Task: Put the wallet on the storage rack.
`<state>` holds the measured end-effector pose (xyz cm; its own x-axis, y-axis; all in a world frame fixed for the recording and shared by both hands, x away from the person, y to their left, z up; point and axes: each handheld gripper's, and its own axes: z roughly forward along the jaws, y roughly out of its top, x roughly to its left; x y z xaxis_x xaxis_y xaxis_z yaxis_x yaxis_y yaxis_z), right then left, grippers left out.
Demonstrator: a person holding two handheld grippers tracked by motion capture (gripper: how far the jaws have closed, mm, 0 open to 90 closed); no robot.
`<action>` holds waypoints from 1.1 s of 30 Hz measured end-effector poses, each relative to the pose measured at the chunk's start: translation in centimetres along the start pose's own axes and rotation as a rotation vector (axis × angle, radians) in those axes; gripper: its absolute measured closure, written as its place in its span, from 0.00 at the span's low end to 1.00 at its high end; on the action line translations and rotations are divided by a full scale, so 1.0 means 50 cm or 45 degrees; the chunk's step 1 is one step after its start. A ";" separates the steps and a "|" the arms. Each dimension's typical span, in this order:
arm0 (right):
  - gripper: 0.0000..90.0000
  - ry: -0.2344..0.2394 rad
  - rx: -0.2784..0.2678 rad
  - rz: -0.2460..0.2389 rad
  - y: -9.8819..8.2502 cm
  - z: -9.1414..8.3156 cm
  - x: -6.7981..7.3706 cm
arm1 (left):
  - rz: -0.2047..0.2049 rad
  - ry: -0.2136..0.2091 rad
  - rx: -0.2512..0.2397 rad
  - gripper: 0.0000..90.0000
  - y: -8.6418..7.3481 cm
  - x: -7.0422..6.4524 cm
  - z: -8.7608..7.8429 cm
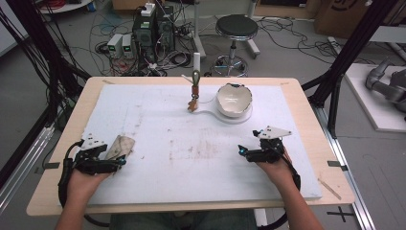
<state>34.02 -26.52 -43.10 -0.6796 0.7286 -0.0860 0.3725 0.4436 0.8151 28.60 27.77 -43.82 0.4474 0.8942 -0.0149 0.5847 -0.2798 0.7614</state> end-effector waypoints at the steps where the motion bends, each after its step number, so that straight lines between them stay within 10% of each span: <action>1: 0.19 0.002 0.002 -0.002 0.000 0.000 -0.001 | 0.000 0.009 0.012 0.19 -0.002 -0.001 0.004; 6: 0.19 0.001 0.006 -0.001 0.000 -0.002 -0.002 | 0.034 0.053 0.103 0.19 -0.011 -0.009 0.031; 16: 0.19 0.000 0.011 -0.007 -0.001 -0.003 0.000 | -0.019 0.003 0.076 0.27 -0.018 -0.001 0.028; 33: 0.19 -0.004 -0.001 0.001 -0.002 -0.009 -0.002 | 0.064 -0.087 0.022 0.41 0.013 -0.007 0.006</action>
<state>33.79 -26.85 -42.91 -0.6771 0.7307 -0.0872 0.3728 0.4427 0.8155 29.03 27.18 -43.51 0.5214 0.8530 -0.0216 0.5719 -0.3305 0.7508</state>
